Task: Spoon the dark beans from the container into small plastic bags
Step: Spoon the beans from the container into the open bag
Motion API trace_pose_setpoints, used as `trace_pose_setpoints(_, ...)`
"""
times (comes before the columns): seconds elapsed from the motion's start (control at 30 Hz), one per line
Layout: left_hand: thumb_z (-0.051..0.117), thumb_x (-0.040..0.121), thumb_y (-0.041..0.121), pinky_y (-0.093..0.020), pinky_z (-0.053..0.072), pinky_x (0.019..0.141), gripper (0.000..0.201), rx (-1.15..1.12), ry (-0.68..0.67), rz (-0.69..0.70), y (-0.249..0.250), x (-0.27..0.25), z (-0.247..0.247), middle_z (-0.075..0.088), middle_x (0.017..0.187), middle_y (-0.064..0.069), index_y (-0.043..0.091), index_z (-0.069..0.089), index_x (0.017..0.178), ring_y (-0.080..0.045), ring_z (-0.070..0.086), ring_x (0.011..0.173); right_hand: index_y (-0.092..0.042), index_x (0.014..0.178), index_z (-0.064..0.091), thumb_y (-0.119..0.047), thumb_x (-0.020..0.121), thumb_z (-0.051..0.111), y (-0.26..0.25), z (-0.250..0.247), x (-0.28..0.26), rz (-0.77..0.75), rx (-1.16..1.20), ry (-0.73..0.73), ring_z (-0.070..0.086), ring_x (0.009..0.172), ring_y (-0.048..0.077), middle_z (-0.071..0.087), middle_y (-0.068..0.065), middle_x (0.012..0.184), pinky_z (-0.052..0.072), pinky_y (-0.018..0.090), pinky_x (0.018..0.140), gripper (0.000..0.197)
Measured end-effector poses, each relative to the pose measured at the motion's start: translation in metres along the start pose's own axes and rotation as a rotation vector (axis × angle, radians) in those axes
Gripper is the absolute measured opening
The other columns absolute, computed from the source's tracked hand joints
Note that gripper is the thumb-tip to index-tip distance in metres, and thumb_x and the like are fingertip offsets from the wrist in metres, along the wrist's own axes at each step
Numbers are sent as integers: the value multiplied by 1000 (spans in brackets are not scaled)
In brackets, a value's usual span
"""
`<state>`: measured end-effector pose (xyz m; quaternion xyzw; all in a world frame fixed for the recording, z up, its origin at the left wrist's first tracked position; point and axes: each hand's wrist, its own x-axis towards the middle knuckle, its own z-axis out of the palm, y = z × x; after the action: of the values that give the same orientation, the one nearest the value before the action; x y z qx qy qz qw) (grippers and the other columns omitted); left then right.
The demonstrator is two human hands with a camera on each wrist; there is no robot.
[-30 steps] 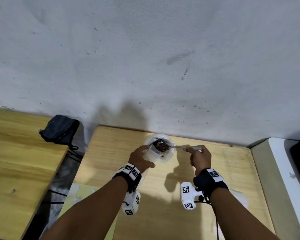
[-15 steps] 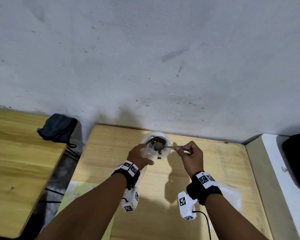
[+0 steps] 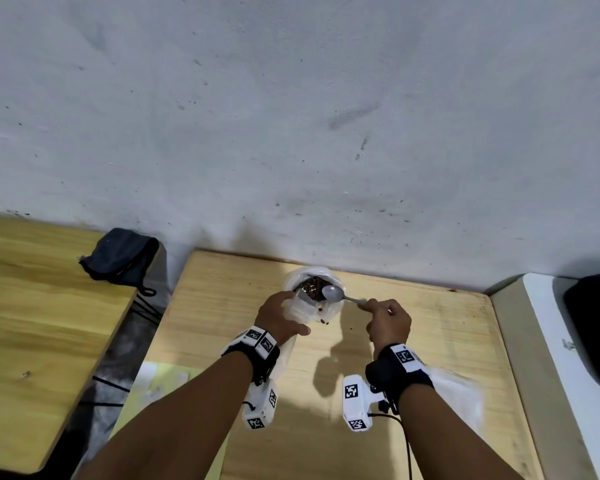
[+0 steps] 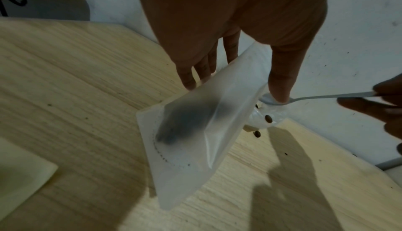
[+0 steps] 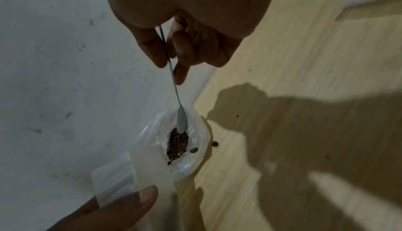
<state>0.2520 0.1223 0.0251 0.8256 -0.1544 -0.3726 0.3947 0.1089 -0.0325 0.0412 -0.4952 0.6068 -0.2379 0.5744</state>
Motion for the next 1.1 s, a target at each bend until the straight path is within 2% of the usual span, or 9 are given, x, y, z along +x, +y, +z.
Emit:
trace_pose_setpoints(0.2,80,36,35,-29,47,87,96,-45,60,40,0,-12,-4,52,129,-2,22,52,126,-21,54,111,-11,69,68,-20,76,78,12,3,-3,42,-155,-142,42,44,17,52,-1,52,34,26,49,16)
trace_pose_setpoints(0.33,78,38,36,-30,48,87,93,-44,121,94,2,-19,-7,49,127,-2,21,53,126,-21,54,110,-15,90,75,-32,75,81,7,-5,-8,1,-362,-208,62,80,21,69,-2,87,50,31,75,24)
trace_pose_setpoints(0.43,78,40,37,-32,49,86,91,-21,123,123,9,-25,-10,53,120,-3,23,53,126,-20,56,102,-19,109,65,-27,82,75,-3,-12,-15,-134,-462,-167,57,87,19,62,-1,108,43,25,76,30)
trace_pose_setpoints(0.57,75,30,50,-27,48,82,99,-31,104,195,20,-31,-9,56,115,-1,23,55,122,-16,56,97,-26,103,70,-9,87,63,-26,-6,-31,-377,-313,-349,65,81,14,68,0,85,45,20,67,25)
trace_pose_setpoints(0.67,83,38,39,-24,46,79,92,-17,69,237,35,-34,-8,57,117,-1,21,54,124,-15,56,97,-21,103,72,-4,86,58,-51,2,-45,-364,-394,-642,53,50,-1,65,1,70,40,17,58,28)
trace_pose_setpoints(0.73,86,37,41,-26,50,80,92,-14,56,257,43,-35,-9,60,116,2,22,56,122,-14,59,98,-14,91,74,-7,85,60,-61,5,-48,-349,-442,-697,52,49,0,66,-1,69,38,16,54,16)
trace_pose_setpoints(0.8,86,34,48,-29,53,86,96,-31,51,273,47,-33,-11,61,116,5,24,56,122,-13,60,100,-10,77,71,-16,83,69,-68,6,-47,-387,-479,-679,56,59,7,66,-3,70,42,17,54,8)
trace_pose_setpoints(0.9,86,43,51,-35,54,89,94,-107,22,300,51,-35,-15,58,115,4,25,52,127,-15,59,104,-8,72,65,-29,75,81,-72,1,-43,-525,-502,-574,54,62,8,58,-5,68,42,18,58,27)
trace_pose_setpoints(1.1,72,82,28,-31,50,80,25,-248,200,284,66,-38,-23,60,91,2,18,60,102,-18,59,85,-23,86,64,-20,73,85,-78,-1,-49,-597,-337,-406,58,67,11,62,-1,72,47,23,66,24)
